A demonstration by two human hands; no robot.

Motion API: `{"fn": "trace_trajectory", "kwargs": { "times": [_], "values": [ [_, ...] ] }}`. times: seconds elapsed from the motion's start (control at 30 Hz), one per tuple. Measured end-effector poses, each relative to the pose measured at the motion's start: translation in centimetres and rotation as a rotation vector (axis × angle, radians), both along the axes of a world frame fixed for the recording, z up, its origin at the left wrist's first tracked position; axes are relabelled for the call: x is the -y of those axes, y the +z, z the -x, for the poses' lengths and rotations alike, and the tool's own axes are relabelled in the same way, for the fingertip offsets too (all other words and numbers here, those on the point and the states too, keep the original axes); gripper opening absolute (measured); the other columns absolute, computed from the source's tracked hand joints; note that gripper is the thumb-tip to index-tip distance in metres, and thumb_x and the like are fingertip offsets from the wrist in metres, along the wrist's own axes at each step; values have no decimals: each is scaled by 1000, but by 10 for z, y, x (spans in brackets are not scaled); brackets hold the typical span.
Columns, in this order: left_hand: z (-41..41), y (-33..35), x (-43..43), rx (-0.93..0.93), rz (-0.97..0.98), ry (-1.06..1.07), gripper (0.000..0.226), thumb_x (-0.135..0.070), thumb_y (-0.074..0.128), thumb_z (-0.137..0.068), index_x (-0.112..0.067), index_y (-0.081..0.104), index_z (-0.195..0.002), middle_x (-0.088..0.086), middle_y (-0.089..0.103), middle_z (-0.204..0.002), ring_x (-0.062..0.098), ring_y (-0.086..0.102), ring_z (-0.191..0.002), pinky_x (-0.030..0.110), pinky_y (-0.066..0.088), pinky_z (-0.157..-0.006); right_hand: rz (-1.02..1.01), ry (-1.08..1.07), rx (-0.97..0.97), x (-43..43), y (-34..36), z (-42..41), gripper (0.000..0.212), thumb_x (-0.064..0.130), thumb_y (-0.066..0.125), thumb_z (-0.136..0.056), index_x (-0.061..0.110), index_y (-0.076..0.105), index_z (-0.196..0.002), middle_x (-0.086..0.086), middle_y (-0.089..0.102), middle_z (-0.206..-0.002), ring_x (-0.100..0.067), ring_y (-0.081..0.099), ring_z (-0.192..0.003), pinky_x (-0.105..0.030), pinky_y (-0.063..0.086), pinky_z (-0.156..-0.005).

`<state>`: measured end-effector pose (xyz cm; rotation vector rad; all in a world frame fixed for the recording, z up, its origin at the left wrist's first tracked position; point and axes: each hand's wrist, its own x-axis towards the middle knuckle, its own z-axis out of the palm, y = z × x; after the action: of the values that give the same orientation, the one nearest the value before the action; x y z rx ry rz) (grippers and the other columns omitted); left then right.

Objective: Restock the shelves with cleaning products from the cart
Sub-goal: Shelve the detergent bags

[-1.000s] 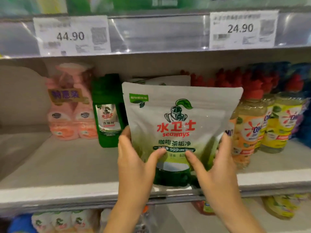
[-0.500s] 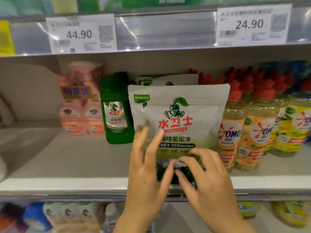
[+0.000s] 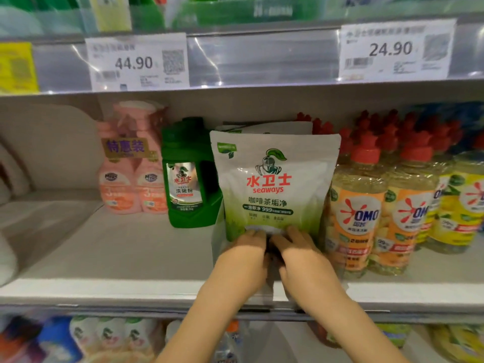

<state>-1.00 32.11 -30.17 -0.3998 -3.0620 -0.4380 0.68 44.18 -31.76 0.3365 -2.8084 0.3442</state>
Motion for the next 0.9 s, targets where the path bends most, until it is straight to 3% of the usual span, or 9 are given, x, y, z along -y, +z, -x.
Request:
{"fn": "trace_trajectory", "kwargs": {
  "times": [0.17, 0.37, 0.47, 0.63, 0.8, 0.9],
  "values": [
    [24, 5, -14, 26, 26, 106, 36, -14, 43, -98, -10, 43, -134, 12, 49, -134, 32, 50, -120, 40, 44, -94, 69, 52, 154, 5, 14, 44, 30, 13, 51, -94, 13, 46, -123, -8, 44, -130, -25, 46, -120, -32, 41, -94],
    [37, -1, -15, 4, 8, 62, 40, -11, 40, -97, -12, 38, -138, 11, 47, -133, 31, 51, -118, 41, 46, -88, 124, 34, 124, 6, 12, 64, 22, 7, 45, -95, 10, 45, -117, -9, 43, -126, -28, 44, -117, -32, 38, -93],
    [45, 0, -15, -54, 4, 54, 42, -10, 39, -97, -10, 38, -139, 13, 47, -134, 32, 53, -117, 40, 44, -86, 128, -32, 104, 13, 18, 70, 26, 7, 39, -97, 7, 45, -123, -12, 45, -127, -30, 48, -117, -34, 40, -96],
    [53, -1, -14, -69, 22, 24, 44, -9, 39, -98, -6, 36, -142, 16, 43, -140, 32, 48, -123, 38, 43, -96, 42, -104, 88, 20, 14, 76, 31, 6, 32, -99, 8, 38, -129, -12, 39, -134, -28, 43, -123, -32, 36, -101],
    [47, 3, -13, -17, -52, 26, 44, -6, 41, -96, -9, 39, -140, 14, 47, -137, 30, 49, -123, 39, 44, -98, 126, -70, 149, 17, 19, 68, 29, 9, 38, -98, 9, 40, -127, -13, 42, -133, -31, 45, -122, -36, 39, -101],
    [36, 12, -11, -6, -106, 60, 35, -8, 42, -94, -7, 48, -129, 15, 54, -127, 32, 53, -114, 37, 45, -90, 239, -51, 175, 14, 27, 58, 22, 13, 45, -97, 9, 44, -119, -13, 49, -124, -31, 50, -116, -36, 43, -92]
  ]
}}
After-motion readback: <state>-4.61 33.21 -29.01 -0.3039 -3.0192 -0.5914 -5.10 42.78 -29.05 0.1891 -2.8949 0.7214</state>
